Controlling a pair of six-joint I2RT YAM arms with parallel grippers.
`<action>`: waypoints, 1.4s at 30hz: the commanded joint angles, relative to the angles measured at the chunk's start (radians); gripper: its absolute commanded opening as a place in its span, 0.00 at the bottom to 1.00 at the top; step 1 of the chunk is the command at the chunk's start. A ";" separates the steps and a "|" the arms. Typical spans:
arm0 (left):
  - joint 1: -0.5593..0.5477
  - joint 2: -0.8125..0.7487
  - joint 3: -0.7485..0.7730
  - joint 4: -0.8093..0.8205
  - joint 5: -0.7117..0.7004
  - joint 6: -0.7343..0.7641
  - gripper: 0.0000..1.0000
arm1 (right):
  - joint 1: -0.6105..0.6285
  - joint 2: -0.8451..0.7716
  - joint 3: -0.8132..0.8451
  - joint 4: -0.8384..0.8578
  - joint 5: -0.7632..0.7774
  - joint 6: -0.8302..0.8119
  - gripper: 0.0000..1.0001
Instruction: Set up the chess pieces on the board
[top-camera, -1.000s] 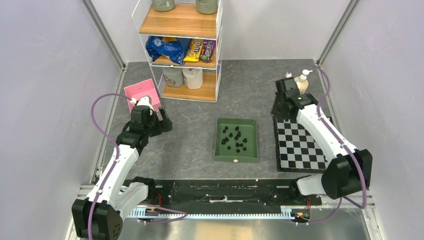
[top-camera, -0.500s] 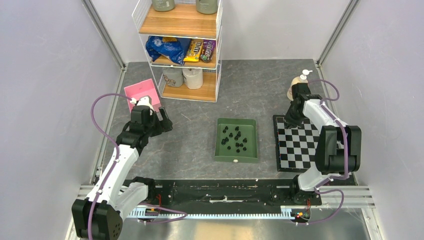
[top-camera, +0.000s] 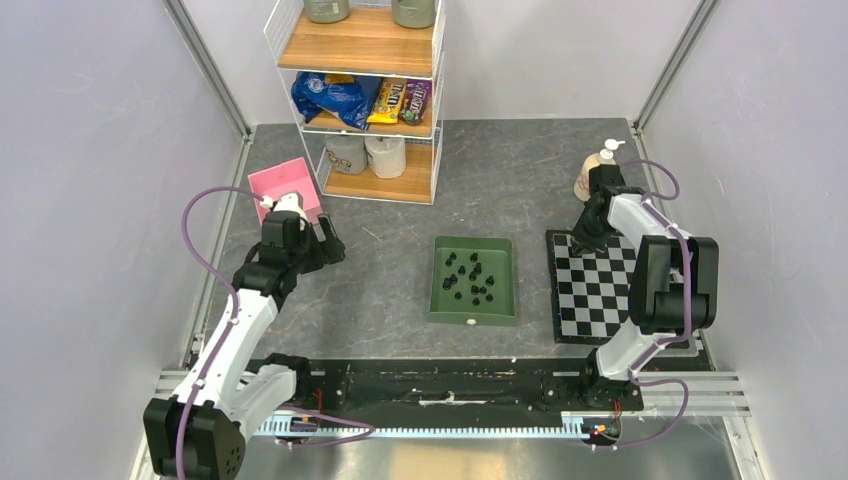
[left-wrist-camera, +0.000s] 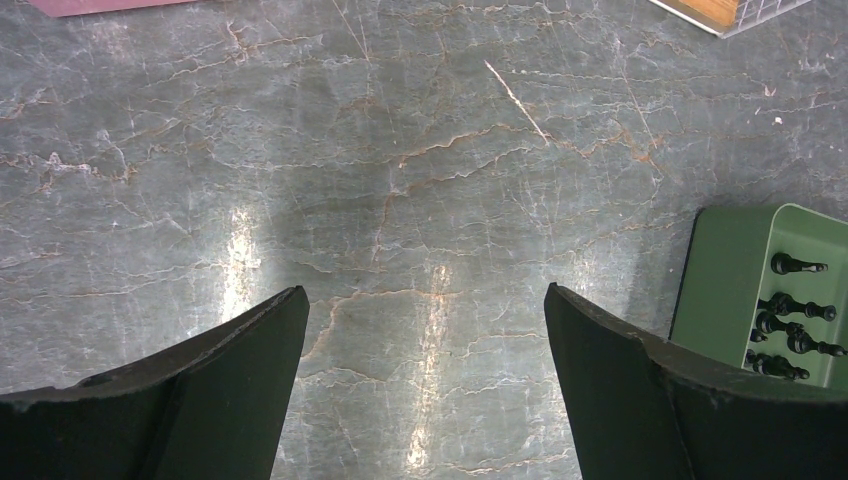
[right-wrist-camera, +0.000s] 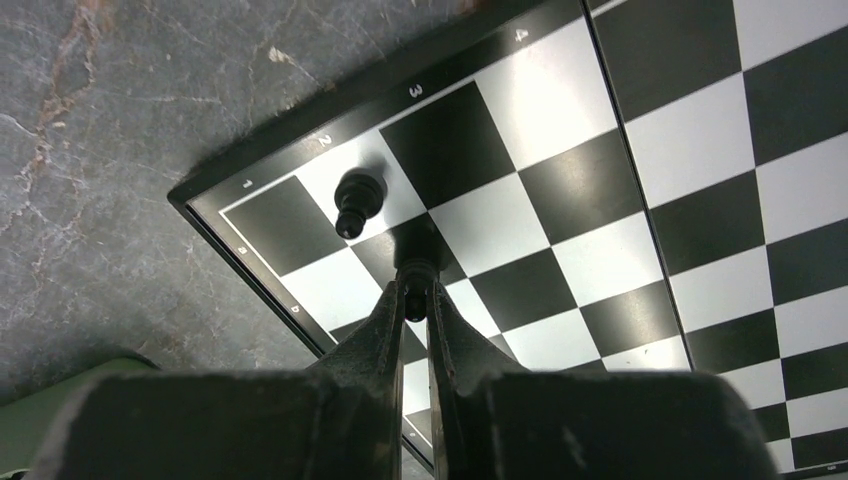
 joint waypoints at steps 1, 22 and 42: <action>-0.001 0.001 0.041 0.013 0.013 0.002 0.95 | -0.009 0.043 0.040 0.042 -0.006 -0.021 0.14; -0.001 0.002 0.041 0.013 0.021 0.003 0.95 | -0.011 -0.073 0.066 -0.035 -0.014 -0.038 0.47; -0.001 -0.009 0.041 0.013 0.016 0.001 0.95 | 0.530 -0.243 0.146 -0.072 -0.033 0.128 0.54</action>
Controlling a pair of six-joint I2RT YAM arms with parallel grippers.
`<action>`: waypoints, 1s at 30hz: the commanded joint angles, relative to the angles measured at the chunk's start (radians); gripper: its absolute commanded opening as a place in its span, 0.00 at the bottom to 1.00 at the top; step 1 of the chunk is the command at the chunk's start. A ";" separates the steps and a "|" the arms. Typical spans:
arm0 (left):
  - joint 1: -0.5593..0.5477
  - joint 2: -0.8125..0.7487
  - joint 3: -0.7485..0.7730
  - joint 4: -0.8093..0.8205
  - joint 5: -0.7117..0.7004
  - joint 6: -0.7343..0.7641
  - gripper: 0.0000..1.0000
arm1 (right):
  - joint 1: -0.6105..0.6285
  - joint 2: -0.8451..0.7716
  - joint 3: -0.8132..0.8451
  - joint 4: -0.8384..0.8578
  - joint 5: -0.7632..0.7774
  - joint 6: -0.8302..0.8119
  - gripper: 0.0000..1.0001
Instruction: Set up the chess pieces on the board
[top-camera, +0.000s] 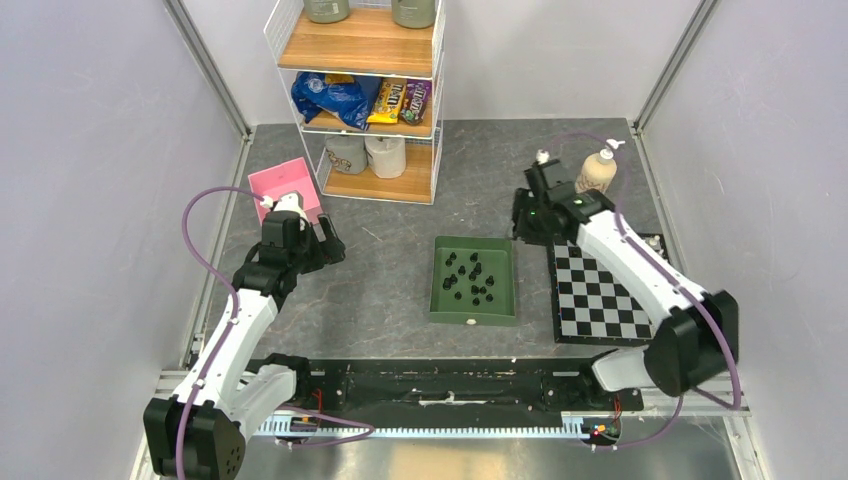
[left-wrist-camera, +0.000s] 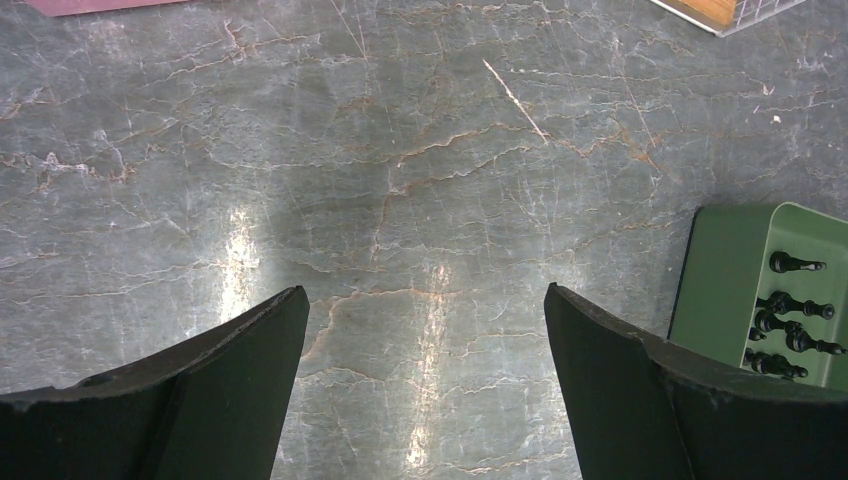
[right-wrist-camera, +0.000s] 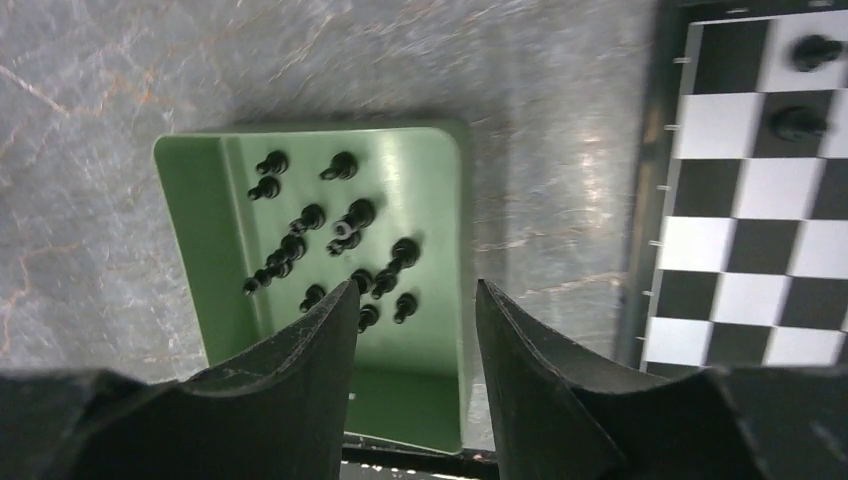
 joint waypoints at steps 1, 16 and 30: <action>-0.001 -0.010 0.041 0.013 0.014 0.002 0.95 | 0.109 0.118 0.096 0.029 0.016 0.057 0.54; -0.001 -0.013 0.039 0.013 0.007 0.003 0.95 | 0.326 0.427 0.279 0.037 0.039 0.074 0.49; -0.001 -0.010 0.041 0.013 0.010 0.001 0.95 | 0.328 0.588 0.372 0.065 0.072 0.051 0.38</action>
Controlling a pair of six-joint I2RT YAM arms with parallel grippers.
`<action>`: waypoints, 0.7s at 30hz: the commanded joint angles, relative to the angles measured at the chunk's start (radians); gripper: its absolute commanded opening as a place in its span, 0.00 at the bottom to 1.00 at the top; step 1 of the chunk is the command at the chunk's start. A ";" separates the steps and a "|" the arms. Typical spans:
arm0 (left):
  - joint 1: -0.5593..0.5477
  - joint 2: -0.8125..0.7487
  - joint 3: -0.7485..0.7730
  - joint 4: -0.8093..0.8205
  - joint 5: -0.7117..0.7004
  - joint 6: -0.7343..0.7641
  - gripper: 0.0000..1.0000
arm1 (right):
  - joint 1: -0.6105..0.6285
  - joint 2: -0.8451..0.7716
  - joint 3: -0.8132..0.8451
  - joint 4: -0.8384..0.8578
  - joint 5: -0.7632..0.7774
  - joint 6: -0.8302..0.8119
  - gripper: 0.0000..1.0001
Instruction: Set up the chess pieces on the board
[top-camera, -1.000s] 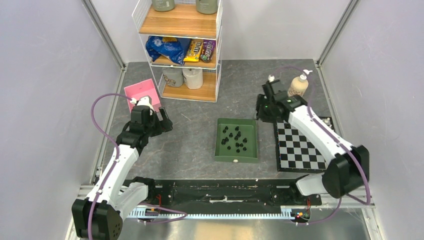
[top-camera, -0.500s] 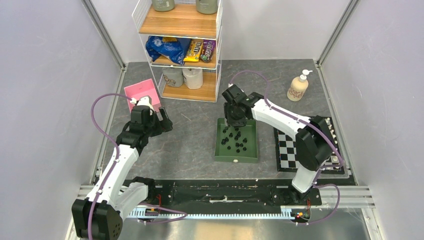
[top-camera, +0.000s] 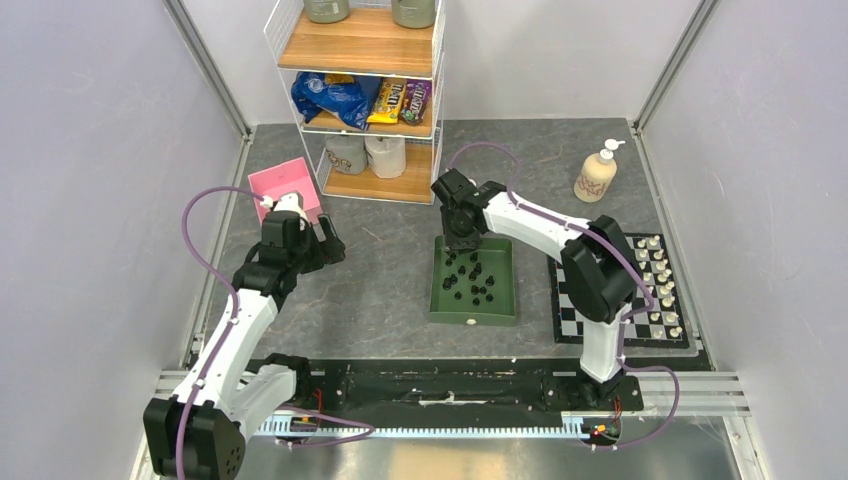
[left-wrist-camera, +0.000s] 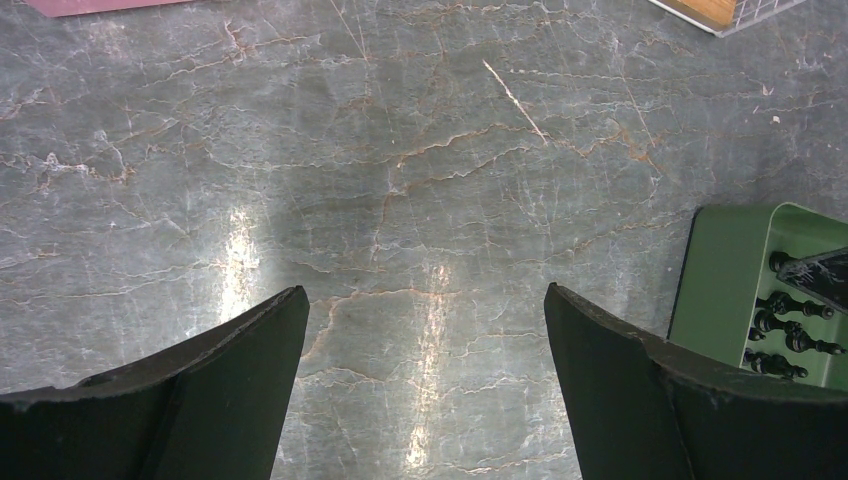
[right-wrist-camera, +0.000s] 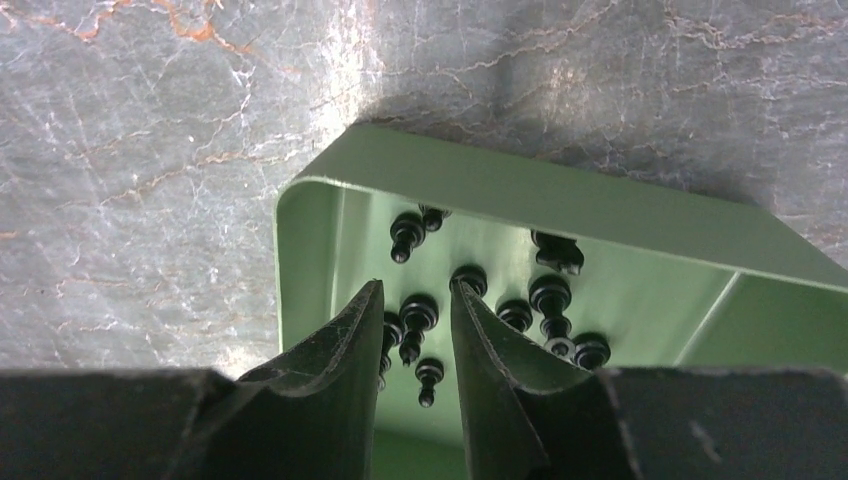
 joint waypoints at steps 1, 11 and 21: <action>-0.001 -0.011 0.041 0.013 0.009 0.001 0.95 | 0.001 0.036 0.060 0.031 0.037 0.005 0.38; -0.001 -0.010 0.041 0.013 0.006 0.002 0.95 | 0.000 0.092 0.078 0.053 0.046 0.019 0.37; -0.001 -0.006 0.041 0.013 0.008 0.002 0.95 | 0.000 0.122 0.076 0.052 0.060 0.023 0.34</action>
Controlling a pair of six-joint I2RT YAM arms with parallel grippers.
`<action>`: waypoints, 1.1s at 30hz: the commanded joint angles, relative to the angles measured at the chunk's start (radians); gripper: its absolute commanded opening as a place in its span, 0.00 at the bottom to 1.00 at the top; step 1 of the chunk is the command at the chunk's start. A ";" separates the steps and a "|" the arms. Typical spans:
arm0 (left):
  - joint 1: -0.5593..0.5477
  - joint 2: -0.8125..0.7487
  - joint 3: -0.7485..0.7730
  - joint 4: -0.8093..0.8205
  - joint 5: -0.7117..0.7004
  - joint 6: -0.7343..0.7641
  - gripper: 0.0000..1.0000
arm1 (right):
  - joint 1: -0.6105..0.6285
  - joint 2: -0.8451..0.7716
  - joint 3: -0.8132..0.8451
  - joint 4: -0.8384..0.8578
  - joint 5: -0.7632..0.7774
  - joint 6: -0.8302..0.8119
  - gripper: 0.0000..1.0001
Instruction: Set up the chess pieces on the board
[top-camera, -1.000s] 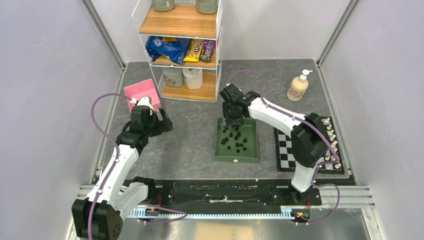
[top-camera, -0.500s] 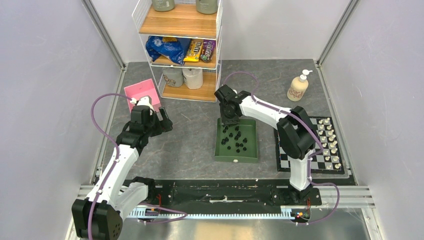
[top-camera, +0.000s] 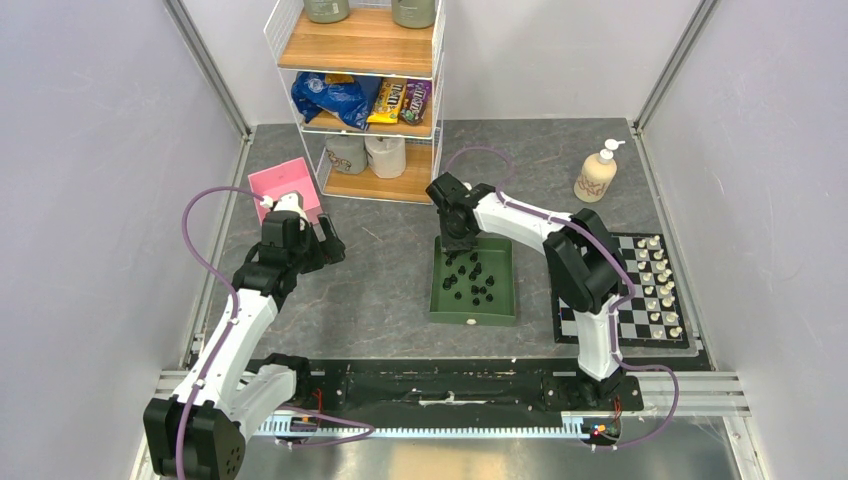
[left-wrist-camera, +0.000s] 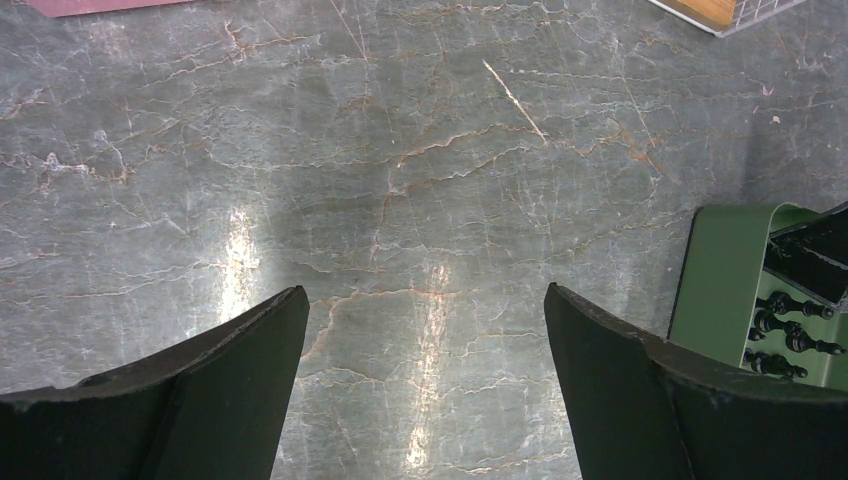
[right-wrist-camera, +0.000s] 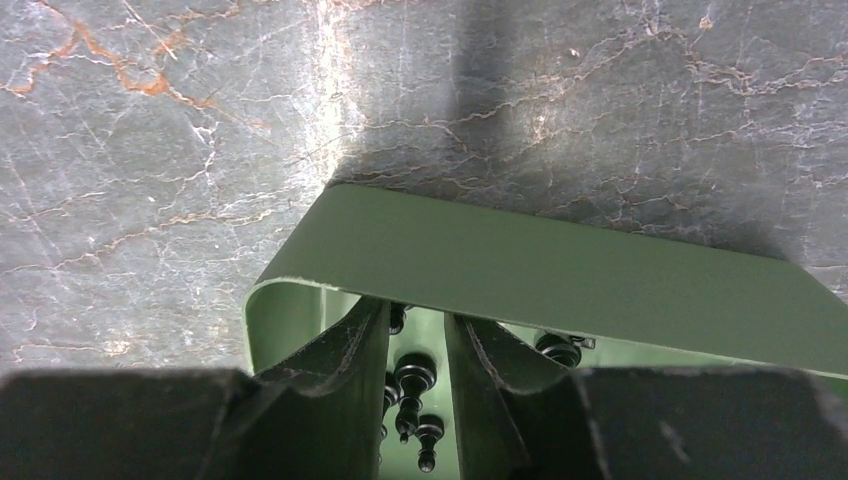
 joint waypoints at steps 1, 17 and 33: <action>-0.001 -0.007 0.040 0.013 0.007 0.002 0.95 | 0.000 0.017 0.040 0.017 0.032 0.014 0.33; -0.001 -0.004 0.041 0.013 0.010 0.002 0.95 | -0.001 0.027 0.052 0.020 0.052 0.005 0.23; -0.001 -0.001 0.040 0.013 0.012 0.002 0.95 | -0.001 -0.022 0.065 0.013 0.053 -0.012 0.09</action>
